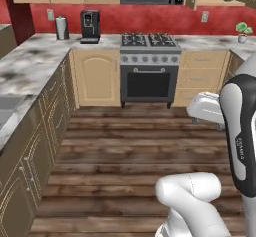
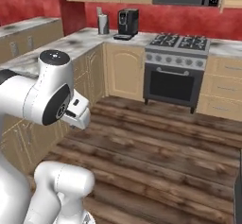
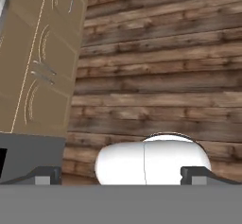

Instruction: Move the bowls from the cabinet to the plates on the dining table.

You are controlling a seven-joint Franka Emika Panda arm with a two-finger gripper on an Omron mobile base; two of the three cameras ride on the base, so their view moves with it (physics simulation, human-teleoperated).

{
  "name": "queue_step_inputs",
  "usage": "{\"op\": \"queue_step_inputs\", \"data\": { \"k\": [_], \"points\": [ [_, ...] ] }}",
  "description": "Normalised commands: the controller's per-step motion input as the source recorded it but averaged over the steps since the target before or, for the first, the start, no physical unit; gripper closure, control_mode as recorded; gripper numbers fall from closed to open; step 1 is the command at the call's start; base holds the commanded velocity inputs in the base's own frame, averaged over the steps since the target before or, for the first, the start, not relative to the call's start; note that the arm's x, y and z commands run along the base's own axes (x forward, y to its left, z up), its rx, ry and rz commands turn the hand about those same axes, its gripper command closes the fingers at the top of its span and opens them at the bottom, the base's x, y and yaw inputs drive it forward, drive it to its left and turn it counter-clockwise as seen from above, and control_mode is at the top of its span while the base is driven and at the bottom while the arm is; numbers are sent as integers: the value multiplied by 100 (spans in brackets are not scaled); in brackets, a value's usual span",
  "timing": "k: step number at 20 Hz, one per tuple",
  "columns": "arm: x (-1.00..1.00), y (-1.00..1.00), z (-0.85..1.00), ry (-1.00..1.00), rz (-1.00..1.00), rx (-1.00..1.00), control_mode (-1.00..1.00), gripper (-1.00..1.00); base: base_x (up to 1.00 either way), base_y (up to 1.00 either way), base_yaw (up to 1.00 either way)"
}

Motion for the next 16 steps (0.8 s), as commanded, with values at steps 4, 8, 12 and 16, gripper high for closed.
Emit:
{"op": "queue_step_inputs", "data": {
  "k": [4, 8, 12, 16],
  "points": [
    [0, 0, 0, 0, 0, 0, 100, -100, 100, -67, 0],
    [0, 0, 0, 0, 0, 0, 100, -100, 100, -89, 0],
    [0, 0, 0, 0, 0, 0, 100, -100, 100, -85, 0],
    [0, 0, 0, 0, 0, 0, 100, -100, 100, -50, 0]
  ]
}}
